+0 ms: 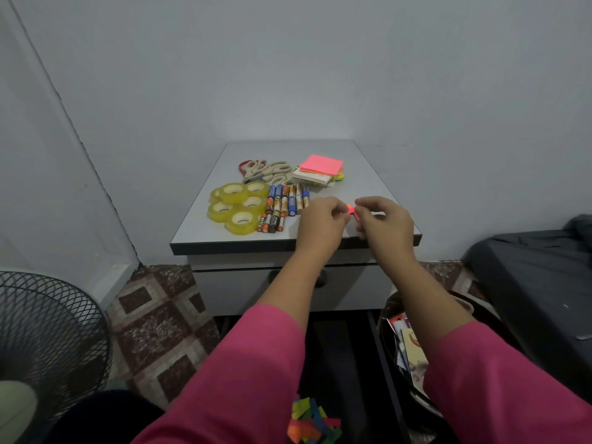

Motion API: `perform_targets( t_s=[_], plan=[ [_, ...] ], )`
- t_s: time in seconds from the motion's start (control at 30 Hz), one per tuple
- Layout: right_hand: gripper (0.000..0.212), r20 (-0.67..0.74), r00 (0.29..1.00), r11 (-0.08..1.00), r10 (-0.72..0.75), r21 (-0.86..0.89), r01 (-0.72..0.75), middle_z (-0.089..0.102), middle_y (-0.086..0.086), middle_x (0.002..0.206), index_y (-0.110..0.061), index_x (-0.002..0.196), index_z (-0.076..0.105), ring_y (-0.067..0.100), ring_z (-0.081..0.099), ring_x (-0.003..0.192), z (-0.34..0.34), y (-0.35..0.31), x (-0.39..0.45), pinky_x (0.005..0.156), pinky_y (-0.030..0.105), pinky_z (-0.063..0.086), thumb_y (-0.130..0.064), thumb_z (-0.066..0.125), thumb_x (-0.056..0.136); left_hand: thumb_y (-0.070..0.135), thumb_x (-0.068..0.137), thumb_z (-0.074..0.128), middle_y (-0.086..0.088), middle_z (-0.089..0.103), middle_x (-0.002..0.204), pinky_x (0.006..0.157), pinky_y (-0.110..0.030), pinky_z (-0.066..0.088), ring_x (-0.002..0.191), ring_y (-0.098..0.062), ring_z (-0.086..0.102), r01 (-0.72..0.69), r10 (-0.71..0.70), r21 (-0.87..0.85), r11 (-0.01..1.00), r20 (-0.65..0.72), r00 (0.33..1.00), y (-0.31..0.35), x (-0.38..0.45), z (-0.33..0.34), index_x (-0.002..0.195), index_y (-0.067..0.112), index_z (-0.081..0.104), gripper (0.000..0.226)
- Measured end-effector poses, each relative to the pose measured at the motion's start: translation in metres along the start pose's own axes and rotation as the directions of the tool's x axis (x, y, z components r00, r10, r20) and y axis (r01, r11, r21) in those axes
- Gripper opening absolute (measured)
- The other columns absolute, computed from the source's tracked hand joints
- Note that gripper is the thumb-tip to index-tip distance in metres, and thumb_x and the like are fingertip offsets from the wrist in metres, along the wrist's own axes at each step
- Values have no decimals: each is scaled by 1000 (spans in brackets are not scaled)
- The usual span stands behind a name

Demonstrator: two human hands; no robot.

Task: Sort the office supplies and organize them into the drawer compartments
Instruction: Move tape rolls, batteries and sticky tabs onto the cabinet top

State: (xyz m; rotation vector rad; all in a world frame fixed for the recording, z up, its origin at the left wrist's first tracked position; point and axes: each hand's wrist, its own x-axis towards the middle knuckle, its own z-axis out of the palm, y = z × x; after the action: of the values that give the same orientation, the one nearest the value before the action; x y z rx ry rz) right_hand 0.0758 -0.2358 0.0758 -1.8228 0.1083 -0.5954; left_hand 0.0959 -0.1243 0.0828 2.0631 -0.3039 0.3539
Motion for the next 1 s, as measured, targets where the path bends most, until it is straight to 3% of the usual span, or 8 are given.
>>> perform_targets(
  t_s=[0.13,0.2,0.4,0.6,0.7,0.8,0.9,1.0],
  plan=[
    [15,-119,965,972,-232,3,234,65,-4,89,-26,92,66,9,61,81,-2,17,-46,72,20,49,-11,63,89,8,85,66,3,64,90,78,-21,51,86,-8,60,-38,34,-214,976,-19,999,-8,-41,-9,91,15,70,10],
    [16,-121,969,976,-216,7,218,64,-4,89,-24,93,65,1,58,80,0,31,-73,71,12,45,-9,63,89,4,84,67,1,65,92,79,-16,50,86,-5,60,-29,23,-215,976,-32,999,-28,-71,-8,91,12,71,12],
    [12,129,965,938,226,-297,-180,62,1,103,-23,101,65,12,59,92,18,103,-144,76,23,44,-18,59,92,1,84,65,0,62,92,72,-5,42,78,-2,58,331,-326,-53,942,84,942,-125,-161,7,85,18,66,17],
    [37,277,693,572,666,-785,-236,52,9,124,-16,123,56,28,58,111,19,157,-192,89,33,48,-28,57,87,7,86,61,-6,63,109,91,-26,47,104,-20,61,501,-604,375,780,241,760,-200,-213,7,115,12,64,30],
    [63,352,543,488,762,-864,-125,40,11,135,-15,135,41,30,50,121,18,169,-207,97,35,45,-42,65,83,20,82,71,-11,42,139,105,-30,39,126,-25,47,466,-677,517,718,362,641,-205,-225,11,143,17,40,69],
    [81,414,507,431,756,-898,91,23,12,145,-20,150,18,31,41,128,22,178,-216,101,39,42,-38,64,86,29,77,76,-14,13,151,113,-38,29,138,-32,26,391,-726,637,664,427,539,-201,-233,23,153,27,10,101],
    [92,469,514,389,718,-883,263,18,10,148,-25,152,5,29,35,129,29,179,-221,98,40,44,-36,67,85,34,78,74,-15,2,153,114,-40,27,140,-36,17,282,-716,707,648,441,541,-201,-238,36,152,32,5,102],
    [85,518,511,391,685,-854,343,21,10,146,-24,152,10,29,35,128,32,182,-221,96,39,44,-32,65,87,36,79,72,-12,12,149,111,-37,31,134,-33,25,251,-679,696,673,448,581,-206,-240,46,151,33,15,93]
  ],
)
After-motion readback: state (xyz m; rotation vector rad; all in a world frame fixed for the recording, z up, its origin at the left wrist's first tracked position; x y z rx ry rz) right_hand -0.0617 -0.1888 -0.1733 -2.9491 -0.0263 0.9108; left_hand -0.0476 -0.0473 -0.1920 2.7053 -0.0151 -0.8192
